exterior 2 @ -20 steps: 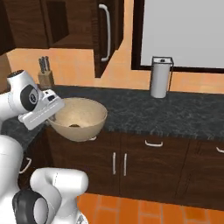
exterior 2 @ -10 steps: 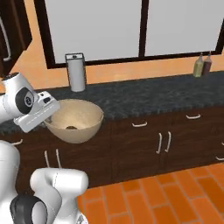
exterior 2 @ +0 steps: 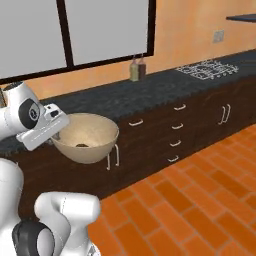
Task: Open the cabinet, pick up the bread from the cabinet and place it in the basket. Then move the basket to the dining counter.
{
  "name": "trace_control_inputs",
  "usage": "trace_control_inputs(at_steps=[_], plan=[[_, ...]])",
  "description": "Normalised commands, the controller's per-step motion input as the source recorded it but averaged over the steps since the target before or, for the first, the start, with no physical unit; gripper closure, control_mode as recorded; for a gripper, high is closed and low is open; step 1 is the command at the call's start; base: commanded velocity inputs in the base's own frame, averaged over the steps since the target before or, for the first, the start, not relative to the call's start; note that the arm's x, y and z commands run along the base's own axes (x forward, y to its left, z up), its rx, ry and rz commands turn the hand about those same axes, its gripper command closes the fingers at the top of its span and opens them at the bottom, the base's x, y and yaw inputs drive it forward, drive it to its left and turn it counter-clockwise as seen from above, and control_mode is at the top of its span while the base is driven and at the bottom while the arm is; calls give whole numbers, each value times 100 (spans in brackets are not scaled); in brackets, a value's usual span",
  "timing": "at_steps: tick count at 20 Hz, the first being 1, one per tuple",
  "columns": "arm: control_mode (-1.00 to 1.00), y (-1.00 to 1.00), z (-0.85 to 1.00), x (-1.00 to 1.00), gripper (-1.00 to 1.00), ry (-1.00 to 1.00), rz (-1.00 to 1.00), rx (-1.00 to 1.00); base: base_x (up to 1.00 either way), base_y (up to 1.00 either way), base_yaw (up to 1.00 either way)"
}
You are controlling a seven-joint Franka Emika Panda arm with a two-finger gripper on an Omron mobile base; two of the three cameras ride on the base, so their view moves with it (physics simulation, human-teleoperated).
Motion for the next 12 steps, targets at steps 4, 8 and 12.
trace_control_inputs(at_steps=[4, 8, 12], plan=[[100, 0, 0, 0, 100, 0, 0, 0, 55, -37, -63], [100, 0, 0, 0, 100, 0, 0, 0, 43, -29, -66], [100, 0, 0, 0, 100, 0, 0, 0, 43, 12, -68]])
